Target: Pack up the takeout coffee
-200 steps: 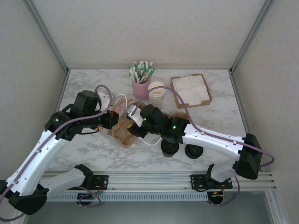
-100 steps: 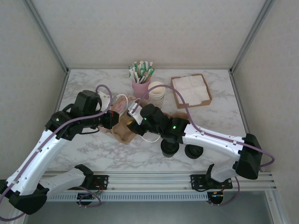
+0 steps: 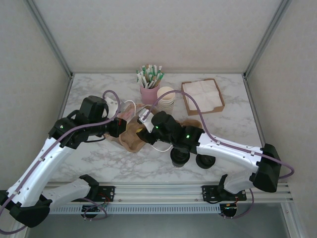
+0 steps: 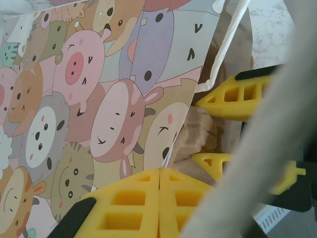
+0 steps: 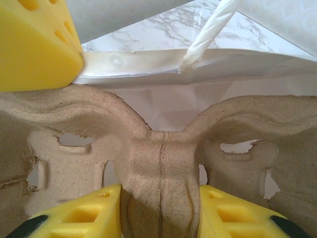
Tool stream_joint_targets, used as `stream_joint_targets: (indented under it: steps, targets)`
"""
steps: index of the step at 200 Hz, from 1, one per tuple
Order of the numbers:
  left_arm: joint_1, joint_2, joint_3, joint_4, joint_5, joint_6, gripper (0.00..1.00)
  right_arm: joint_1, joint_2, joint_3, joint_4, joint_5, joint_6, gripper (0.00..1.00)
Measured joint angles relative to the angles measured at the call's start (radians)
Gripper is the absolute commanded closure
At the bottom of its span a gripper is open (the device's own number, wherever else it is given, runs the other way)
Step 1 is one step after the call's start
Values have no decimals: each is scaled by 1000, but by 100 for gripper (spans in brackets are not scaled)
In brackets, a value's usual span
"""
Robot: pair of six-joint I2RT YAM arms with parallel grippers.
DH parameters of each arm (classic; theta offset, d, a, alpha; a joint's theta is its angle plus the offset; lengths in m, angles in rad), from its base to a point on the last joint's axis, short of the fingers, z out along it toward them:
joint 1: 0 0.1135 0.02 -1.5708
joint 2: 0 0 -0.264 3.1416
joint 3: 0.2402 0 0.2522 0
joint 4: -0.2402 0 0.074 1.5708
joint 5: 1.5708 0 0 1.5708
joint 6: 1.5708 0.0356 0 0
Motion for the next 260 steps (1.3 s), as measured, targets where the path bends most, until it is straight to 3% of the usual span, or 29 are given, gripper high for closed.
stream_joint_targets:
  steps: [63, 167, 260]
  targets:
    - [0, 4, 1, -3, 7, 14, 100, -2, 0, -2, -9, 45, 19, 65]
    - [0, 7, 8, 1, 8, 17, 98, -24, -4, -2, -18, -7, 142, 66]
    - [0, 17, 8, 2, 14, 20, 94, -29, 50, 73, -122, 55, 233, 65]
